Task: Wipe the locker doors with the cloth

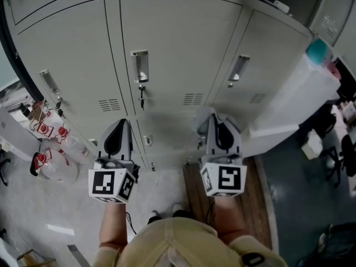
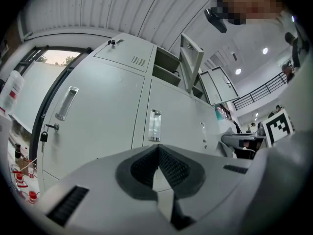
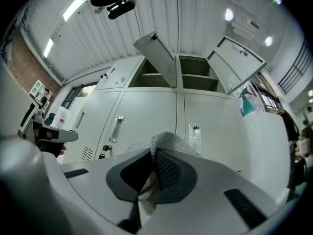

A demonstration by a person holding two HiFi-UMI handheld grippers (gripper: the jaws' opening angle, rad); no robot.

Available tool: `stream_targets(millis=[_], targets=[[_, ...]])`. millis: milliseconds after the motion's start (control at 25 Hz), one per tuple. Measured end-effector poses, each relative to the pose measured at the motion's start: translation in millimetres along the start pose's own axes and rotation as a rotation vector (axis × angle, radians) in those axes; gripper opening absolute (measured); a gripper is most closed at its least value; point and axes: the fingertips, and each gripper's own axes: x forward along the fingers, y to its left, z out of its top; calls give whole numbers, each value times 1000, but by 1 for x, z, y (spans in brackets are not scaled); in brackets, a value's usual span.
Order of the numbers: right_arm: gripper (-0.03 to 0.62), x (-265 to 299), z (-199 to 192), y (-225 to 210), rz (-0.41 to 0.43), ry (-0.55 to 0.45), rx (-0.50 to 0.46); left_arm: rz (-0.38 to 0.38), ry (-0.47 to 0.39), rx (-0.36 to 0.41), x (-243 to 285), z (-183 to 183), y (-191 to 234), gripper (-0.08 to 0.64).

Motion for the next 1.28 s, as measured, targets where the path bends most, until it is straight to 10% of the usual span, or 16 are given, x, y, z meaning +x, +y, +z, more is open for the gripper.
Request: stream_targets(millis=[1280], targets=[[5,-12,-15,12,60,25,17,48,11,7,-20,-3,7,2]])
